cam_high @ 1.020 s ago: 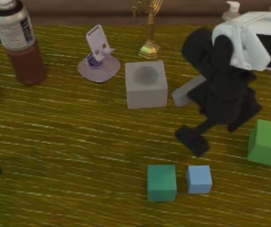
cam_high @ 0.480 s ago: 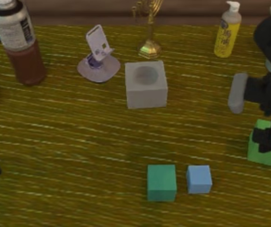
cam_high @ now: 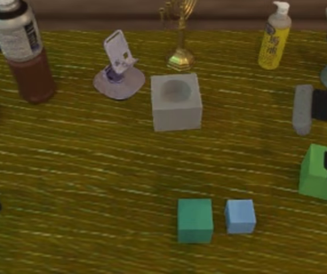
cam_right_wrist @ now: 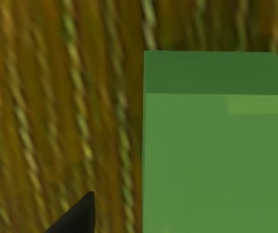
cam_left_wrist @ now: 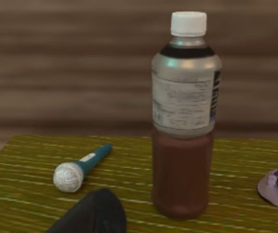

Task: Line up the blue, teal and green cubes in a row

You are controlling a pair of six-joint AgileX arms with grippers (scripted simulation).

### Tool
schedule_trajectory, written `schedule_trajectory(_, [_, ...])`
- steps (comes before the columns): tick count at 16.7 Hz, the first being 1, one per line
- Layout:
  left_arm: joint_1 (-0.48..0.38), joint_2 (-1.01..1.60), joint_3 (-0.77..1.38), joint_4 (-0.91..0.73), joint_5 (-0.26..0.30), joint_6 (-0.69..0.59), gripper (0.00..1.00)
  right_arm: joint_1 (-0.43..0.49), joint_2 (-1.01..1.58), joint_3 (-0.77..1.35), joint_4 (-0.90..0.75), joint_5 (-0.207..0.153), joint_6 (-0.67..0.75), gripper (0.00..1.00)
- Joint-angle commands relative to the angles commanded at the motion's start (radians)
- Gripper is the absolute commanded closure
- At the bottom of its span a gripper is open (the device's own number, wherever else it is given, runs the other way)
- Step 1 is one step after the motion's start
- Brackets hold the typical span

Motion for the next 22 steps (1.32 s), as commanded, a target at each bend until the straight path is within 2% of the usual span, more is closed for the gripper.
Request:
schedule_trajectory(4, [0.000,0.000,0.000,0.000,0.000,0.000,0.00,0.003,0.022,-0.020,0.038,0.000,0.003,0.00])
schedule_trajectory(11, [0.000,0.000,0.000,0.000,0.000,0.000,0.00,0.002,0.144,-0.159,0.308,0.001,0.004,0.00])
schedule_trajectory(16, [0.000,0.000,0.000,0.000,0.000,0.000,0.00,0.002,0.157,-0.172,0.329,0.001,0.004,0.00])
schedule_trajectory(22, [0.000,0.000,0.000,0.000,0.000,0.000,0.00,0.002,0.157,-0.172,0.329,0.001,0.004,0.45])
